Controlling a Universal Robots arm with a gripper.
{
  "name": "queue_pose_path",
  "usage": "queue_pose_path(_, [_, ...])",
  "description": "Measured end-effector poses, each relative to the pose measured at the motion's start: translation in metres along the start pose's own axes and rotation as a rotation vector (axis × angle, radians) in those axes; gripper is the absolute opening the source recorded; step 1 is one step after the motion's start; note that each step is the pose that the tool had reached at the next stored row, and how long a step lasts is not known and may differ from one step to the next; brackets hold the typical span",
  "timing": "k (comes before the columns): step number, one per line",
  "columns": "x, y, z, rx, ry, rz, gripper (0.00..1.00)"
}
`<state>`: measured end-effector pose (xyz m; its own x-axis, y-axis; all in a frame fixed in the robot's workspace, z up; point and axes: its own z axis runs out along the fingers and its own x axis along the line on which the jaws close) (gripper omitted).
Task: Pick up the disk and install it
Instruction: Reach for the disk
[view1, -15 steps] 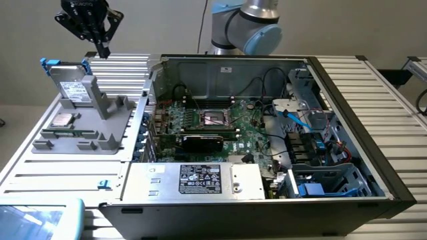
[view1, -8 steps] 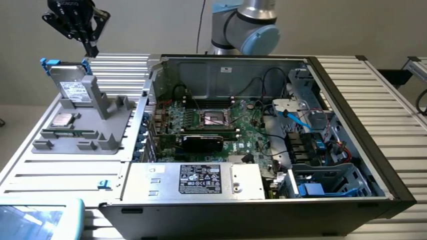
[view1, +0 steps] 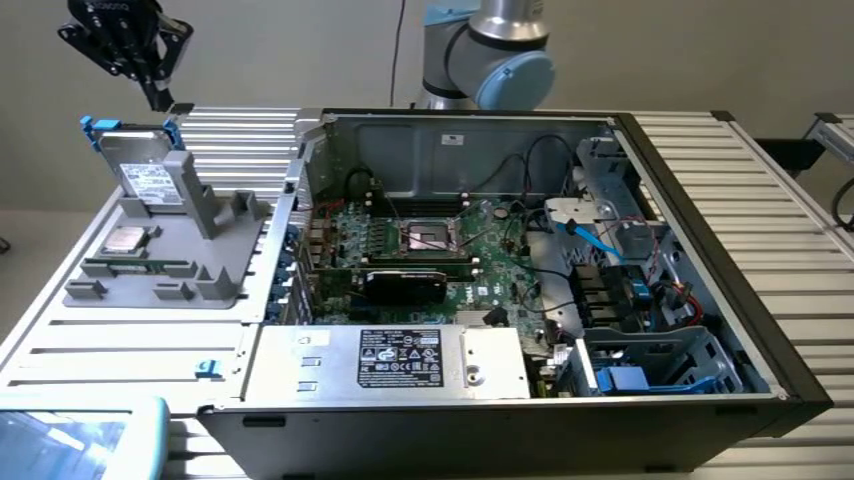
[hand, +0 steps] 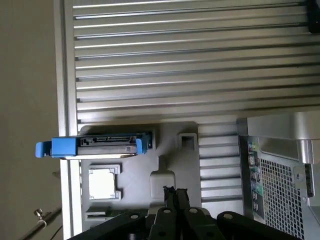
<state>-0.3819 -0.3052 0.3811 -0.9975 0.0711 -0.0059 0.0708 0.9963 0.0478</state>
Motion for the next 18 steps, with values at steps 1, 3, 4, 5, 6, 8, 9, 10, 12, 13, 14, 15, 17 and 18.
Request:
queue_pose_path(1, [0.004,0.0016,0.0004,0.0001,0.0021,0.0,0.11])
queue_pose_path(3, [0.01,0.0049,0.001,0.0007,0.0089,0.001,0.11])
queue_pose_path(4, [0.014,0.0066,0.0013,0.001,0.0127,0.001,0.11])
queue_pose_path(5, [0.017,0.0082,0.0016,0.0012,0.0161,0.001,0.11])
queue_pose_path(6, [0.021,0.0098,0.0018,0.0015,0.0197,0.001,0.11])
queue_pose_path(8, [0.028,0.0129,0.0024,0.0019,0.0261,0.001,0.11])
queue_pose_path(9, [0.032,0.0146,0.0027,0.0021,0.0292,0.001,0.11])
queue_pose_path(10, [0.035,0.0161,0.0031,0.0023,0.032,0.002,0.11])
queue_pose_path(12, [0.043,0.0191,0.0037,0.0027,0.0368,0.002,0.11])
queue_pose_path(13, [0.047,0.0207,0.0042,0.0028,0.0388,0.002,0.11])
queue_pose_path(14, [0.052,0.022,0.0048,0.0029,0.0397,0.002,0.11])
queue_pose_path(15, [0.056,0.0229,0.0055,0.0029,0.0402,0.002,0.11])
queue_pose_path(17, [0.065,0.0243,0.0072,0.0029,0.0407,0.002,0.11])
queue_pose_path(18, [0.07,0.0247,0.0082,0.003,0.0408,0.002,0.11])
